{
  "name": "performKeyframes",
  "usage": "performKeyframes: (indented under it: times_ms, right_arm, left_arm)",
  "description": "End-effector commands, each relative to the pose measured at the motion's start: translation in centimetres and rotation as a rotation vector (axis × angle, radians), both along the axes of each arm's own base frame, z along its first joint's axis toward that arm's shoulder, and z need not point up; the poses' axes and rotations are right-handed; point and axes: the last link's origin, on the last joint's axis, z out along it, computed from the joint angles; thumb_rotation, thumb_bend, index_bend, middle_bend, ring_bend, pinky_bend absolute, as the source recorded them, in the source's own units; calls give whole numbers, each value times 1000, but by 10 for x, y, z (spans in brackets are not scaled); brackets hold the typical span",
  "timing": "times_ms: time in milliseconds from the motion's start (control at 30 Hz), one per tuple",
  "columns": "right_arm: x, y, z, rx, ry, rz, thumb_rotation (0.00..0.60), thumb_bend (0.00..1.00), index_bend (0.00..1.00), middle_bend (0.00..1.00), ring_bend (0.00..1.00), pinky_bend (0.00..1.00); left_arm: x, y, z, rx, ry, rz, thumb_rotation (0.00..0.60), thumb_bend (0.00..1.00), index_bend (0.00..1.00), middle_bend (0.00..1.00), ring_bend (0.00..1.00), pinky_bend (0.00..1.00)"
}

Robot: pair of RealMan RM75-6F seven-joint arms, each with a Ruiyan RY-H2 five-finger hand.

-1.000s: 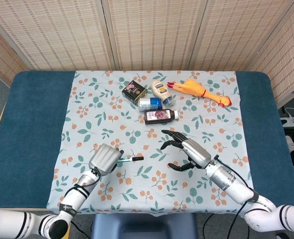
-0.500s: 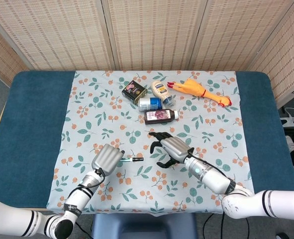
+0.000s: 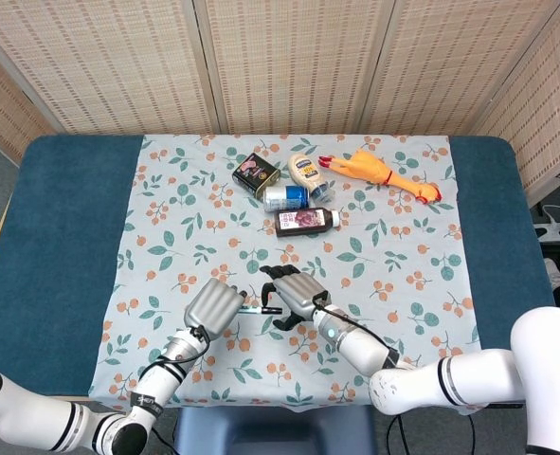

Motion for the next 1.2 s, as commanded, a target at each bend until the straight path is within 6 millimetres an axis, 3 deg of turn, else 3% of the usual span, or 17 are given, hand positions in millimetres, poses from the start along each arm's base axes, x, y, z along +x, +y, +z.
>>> performKeyframes:
  times_ms: [33,900,1200]
  right_arm:
    - [1,-2,1,-12,-7,-7,600,214,430,0,0,0]
    - [-2,-2,-4,-18,7,-16,600,225,487,0,0,0]
    - [-1,-3,-8,-14,0,-24,600,280,523,0,0,0]
  left_arm:
    - [-1,0,0,2,2,2,600,394,747,882,954,1000]
    - [1,-5,0,-12,-14,-14,600,394,747,882,954,1000]
    - [1,-6,0,-21,-17,-16,600,395,746,882,954,1000]
